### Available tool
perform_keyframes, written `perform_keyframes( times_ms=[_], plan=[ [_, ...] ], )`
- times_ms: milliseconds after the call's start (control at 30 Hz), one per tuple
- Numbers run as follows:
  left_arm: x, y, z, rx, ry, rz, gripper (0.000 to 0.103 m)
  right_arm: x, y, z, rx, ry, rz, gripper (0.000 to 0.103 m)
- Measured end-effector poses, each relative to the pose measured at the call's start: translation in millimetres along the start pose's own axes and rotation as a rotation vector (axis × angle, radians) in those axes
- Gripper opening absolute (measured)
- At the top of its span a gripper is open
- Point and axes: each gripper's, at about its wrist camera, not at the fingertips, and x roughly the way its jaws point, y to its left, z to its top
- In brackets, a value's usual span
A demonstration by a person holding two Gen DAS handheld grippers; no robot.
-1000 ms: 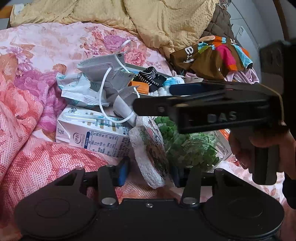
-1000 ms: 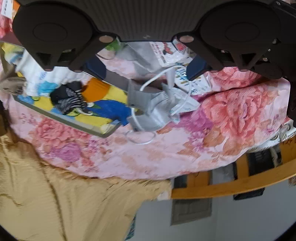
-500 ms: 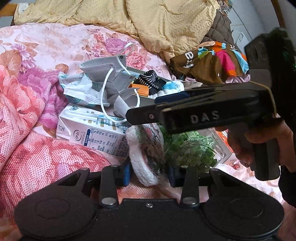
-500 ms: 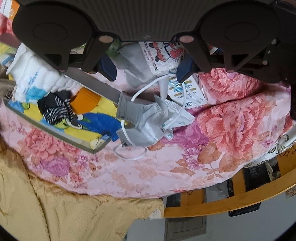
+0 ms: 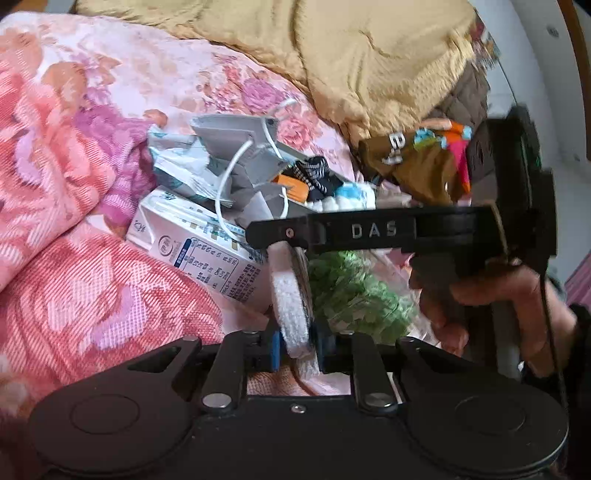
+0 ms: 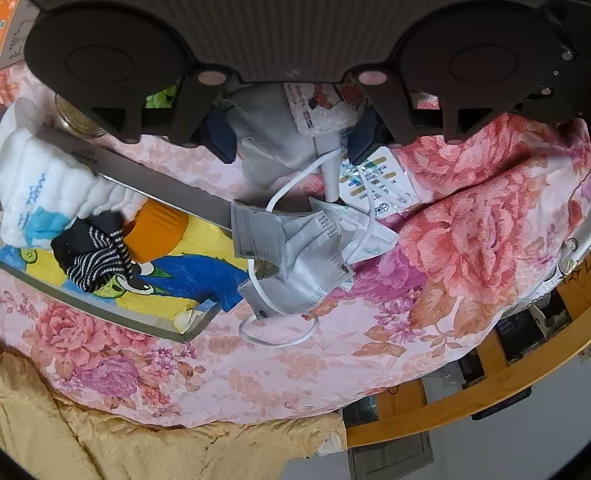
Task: Organize soft objects
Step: 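Hold the round pad in the left tool while the right grasps a grey cloth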
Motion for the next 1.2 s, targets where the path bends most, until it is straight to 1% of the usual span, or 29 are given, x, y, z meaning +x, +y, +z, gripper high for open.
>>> perform_keyframes(
  times_ms=[133, 200, 233, 300, 400, 433, 467, 567, 667, 700, 767, 833, 867, 1067, 1200],
  plan=[
    [-4, -3, -4, 0.002, -0.017, 0.011, 0.015, 0, 1, -1, -0.006, 0.001, -0.001, 0.065],
    [-4, -3, -4, -0.003, -0.017, 0.013, 0.015, 0, 1, -2, 0.005, 0.005, 0.009, 0.056],
    [-5, -3, -4, -0.009, -0.017, 0.013, 0.014, 0, 1, -2, 0.012, 0.004, 0.015, 0.054],
    [-4, -3, -4, -0.008, -0.017, 0.018, 0.014, 0, 1, -2, 0.022, 0.003, 0.024, 0.045],
    [-2, -6, -3, 0.021, -0.021, 0.031, 0.015, -2, 1, -3, 0.023, 0.001, 0.018, 0.037],
    [-1, -6, -3, 0.023, -0.020, 0.031, 0.016, -2, 1, -3, 0.024, -0.001, 0.015, 0.036],
    [0, -6, -2, 0.018, -0.022, 0.036, 0.020, -2, 1, -4, 0.030, -0.004, 0.013, 0.034],
    [2, -1, 0, -0.016, -0.026, 0.044, 0.027, -3, 0, -7, 0.057, -0.019, 0.011, 0.032],
    [4, 2, 2, -0.033, -0.021, 0.035, 0.027, -4, 0, -8, 0.068, -0.035, 0.001, 0.028],
    [5, 1, 2, -0.031, -0.021, 0.034, 0.027, -4, 0, -9, 0.072, -0.039, -0.002, 0.027],
    [5, -2, 3, -0.019, -0.027, 0.030, 0.017, -5, 0, -10, 0.077, -0.047, -0.006, 0.024],
    [5, -7, 4, 0.003, -0.034, 0.029, 0.014, -7, -1, -10, 0.084, -0.056, -0.006, 0.018],
    [5, -10, 4, 0.015, -0.039, 0.029, 0.014, -8, -1, -10, 0.089, -0.062, -0.004, 0.013],
    [-2, -20, 4, 0.025, -0.078, 0.032, 0.014, -24, -10, -8, 0.134, -0.117, 0.015, 0.011],
    [-10, -27, 4, 0.045, -0.091, 0.021, 0.014, -42, -19, -9, 0.181, -0.159, 0.023, 0.011]
  ],
)
